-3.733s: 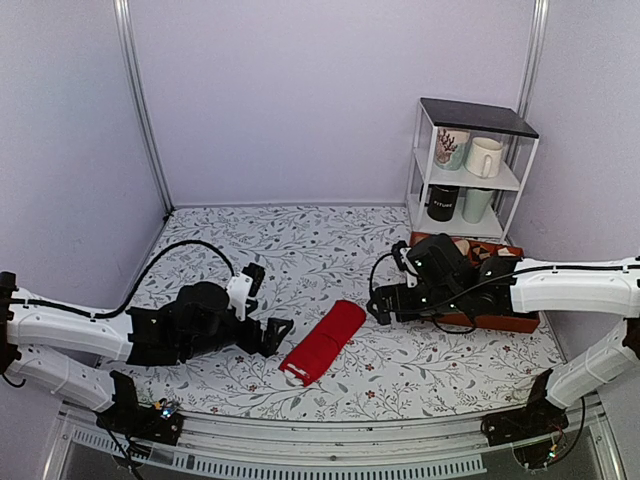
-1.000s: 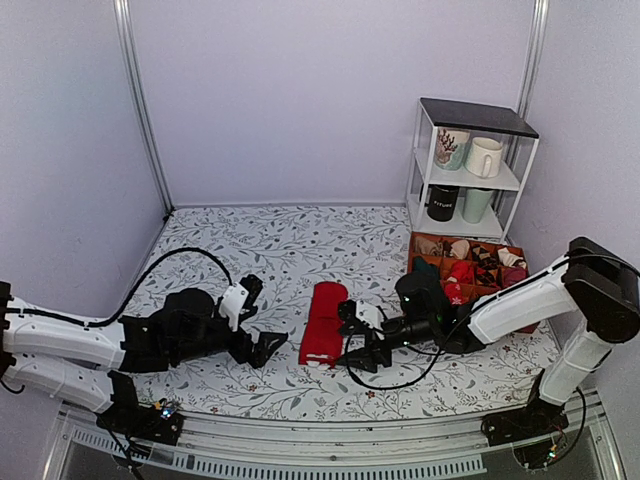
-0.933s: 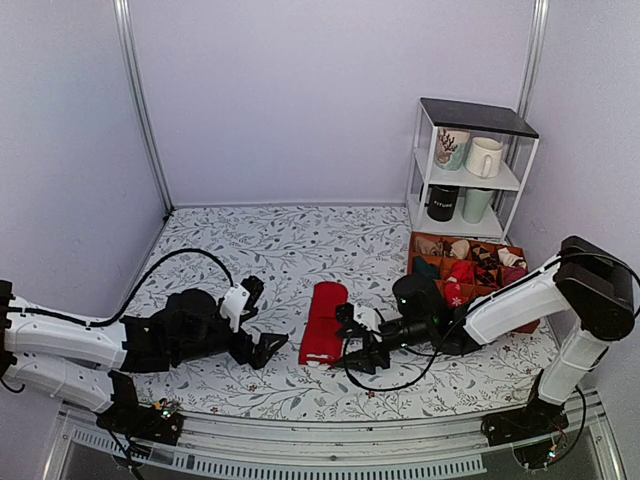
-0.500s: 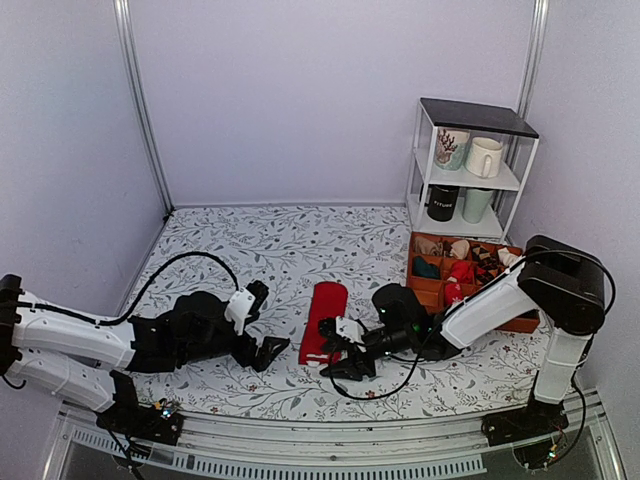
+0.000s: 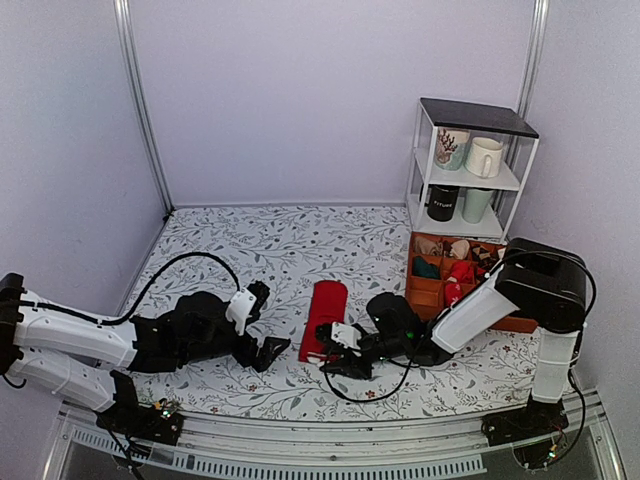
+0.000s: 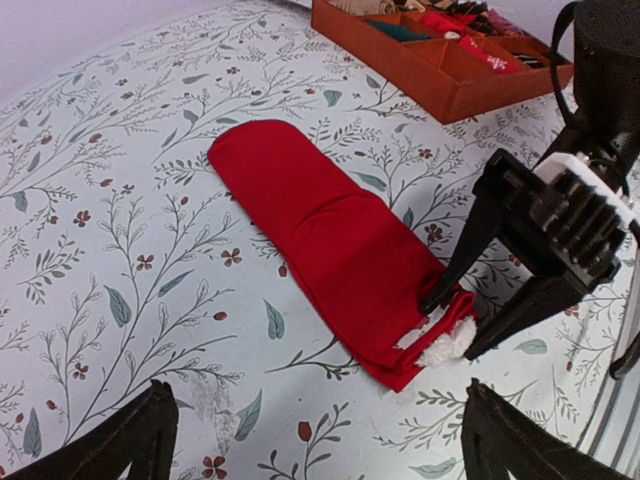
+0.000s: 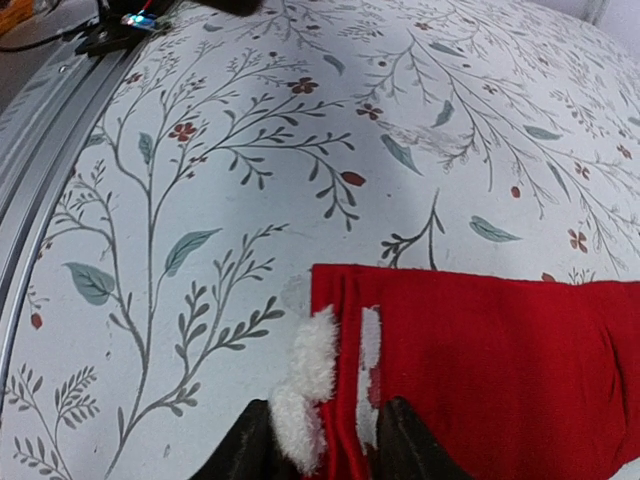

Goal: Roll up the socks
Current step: Roll the sock at the center of the board.

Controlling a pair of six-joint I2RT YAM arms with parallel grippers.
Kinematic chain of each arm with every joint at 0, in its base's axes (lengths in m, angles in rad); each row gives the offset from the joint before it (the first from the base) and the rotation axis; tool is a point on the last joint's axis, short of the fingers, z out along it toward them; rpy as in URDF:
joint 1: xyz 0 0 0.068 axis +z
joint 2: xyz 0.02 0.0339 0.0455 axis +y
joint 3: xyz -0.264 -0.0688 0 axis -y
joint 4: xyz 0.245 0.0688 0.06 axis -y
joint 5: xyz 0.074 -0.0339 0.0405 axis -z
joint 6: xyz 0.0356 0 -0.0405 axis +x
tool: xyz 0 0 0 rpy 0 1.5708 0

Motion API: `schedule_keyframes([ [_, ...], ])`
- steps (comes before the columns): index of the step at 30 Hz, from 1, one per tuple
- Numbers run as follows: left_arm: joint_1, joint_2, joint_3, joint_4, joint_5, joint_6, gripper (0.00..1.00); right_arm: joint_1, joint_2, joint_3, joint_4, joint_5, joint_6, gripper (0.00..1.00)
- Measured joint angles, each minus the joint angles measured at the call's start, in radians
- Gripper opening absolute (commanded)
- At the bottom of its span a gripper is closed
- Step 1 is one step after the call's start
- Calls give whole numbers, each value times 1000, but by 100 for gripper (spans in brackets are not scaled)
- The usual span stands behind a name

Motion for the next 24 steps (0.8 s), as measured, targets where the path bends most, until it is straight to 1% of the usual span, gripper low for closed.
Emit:
schedule_keyframes([
  [2, 0, 0, 0, 0, 0, 0, 100, 4, 6, 6, 6, 28, -3, 23],
  [4, 1, 0, 0, 0, 1, 1, 99, 7, 9, 11, 6, 54, 6, 18],
  [8, 2, -1, 0, 4, 12, 10, 100, 9, 9, 23, -15, 75, 41, 14],
  [10, 2, -6, -6, 16, 22, 19, 99, 6, 8, 35, -41, 57, 67, 13],
  [12, 3, -23, -20, 36, 45, 32, 98, -13, 5, 55, -90, -4, 112, 12],
  [14, 3, -45, -43, 71, 77, 47, 94, -34, -2, 67, -142, -92, 167, 12],
  [19, 4, -84, -126, 207, 225, 106, 88, -74, -6, 69, -236, -288, 348, 12],
  [22, 4, -56, -161, 310, 338, 145, 83, -90, -6, 69, -275, -366, 451, 11],
  [24, 4, -1, -164, 367, 401, 169, 80, -101, -6, 68, -298, -410, 522, 11],
])
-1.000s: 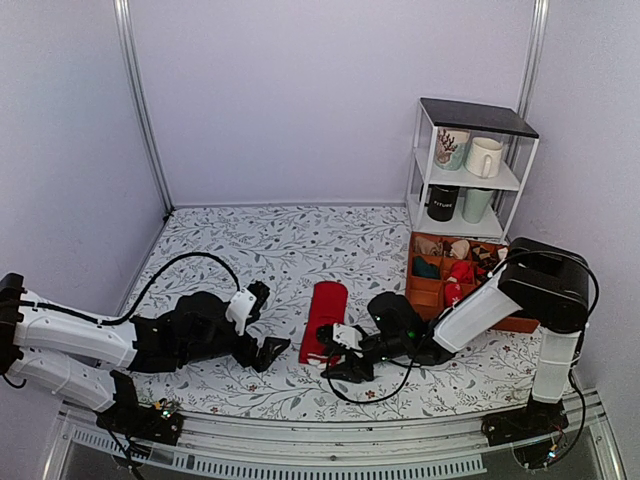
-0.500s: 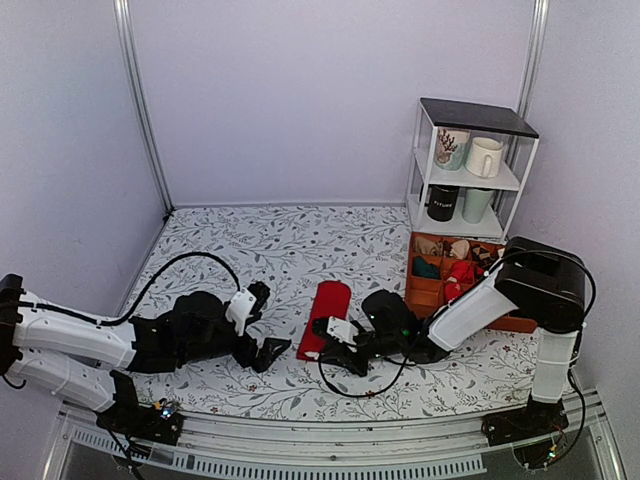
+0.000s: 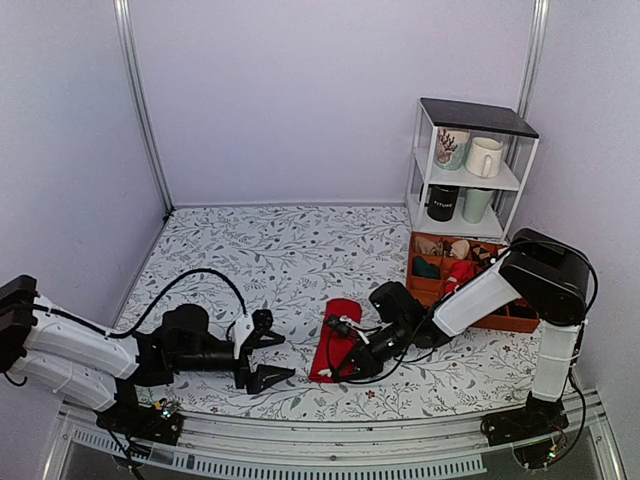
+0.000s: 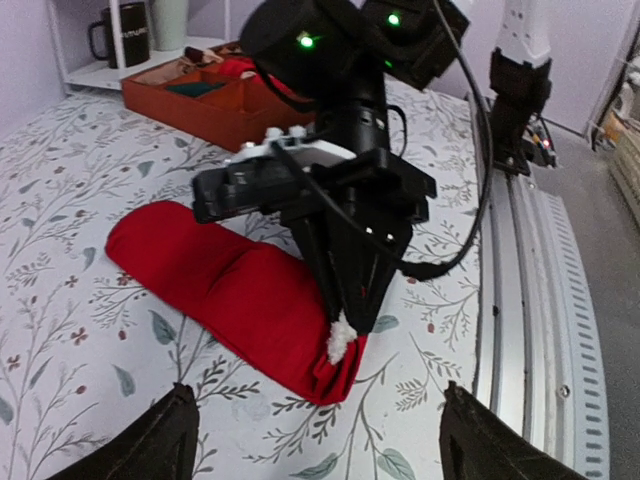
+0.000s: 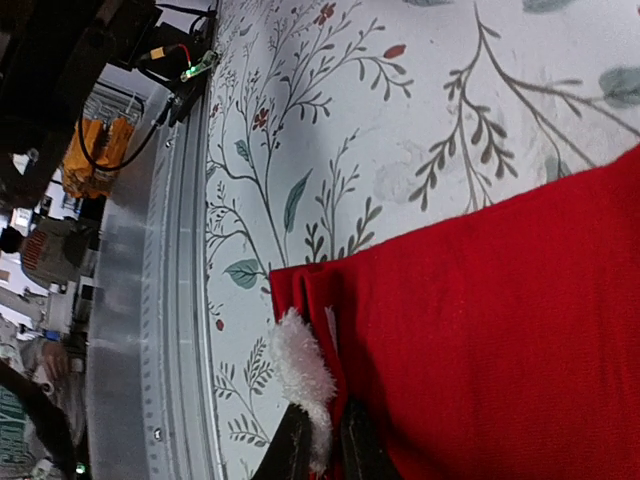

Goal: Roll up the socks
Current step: Roll the sock at the center of the board.

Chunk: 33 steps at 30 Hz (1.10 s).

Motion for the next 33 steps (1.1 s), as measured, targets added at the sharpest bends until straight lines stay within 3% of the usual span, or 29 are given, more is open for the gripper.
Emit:
schedule_keyframes([
  [4, 0, 144, 41, 48, 111, 34, 78, -21, 2, -6, -30, -56, 137, 11],
  [12, -9, 379, 135, 125, 228, 76, 69, -28, 2, -6, -57, -82, 217, 11],
  [15, -21, 441, 174, 138, 247, 87, 67, -28, 2, -5, -63, -88, 225, 11],
  [20, -27, 528, 198, 165, 256, 97, 56, -30, 7, -5, -63, -100, 232, 11],
  [28, -29, 620, 244, 167, 267, 98, 56, -35, 15, -4, -63, -116, 232, 11],
  [33, -29, 650, 252, 179, 256, 97, 47, -37, 18, -3, -63, -124, 233, 11],
])
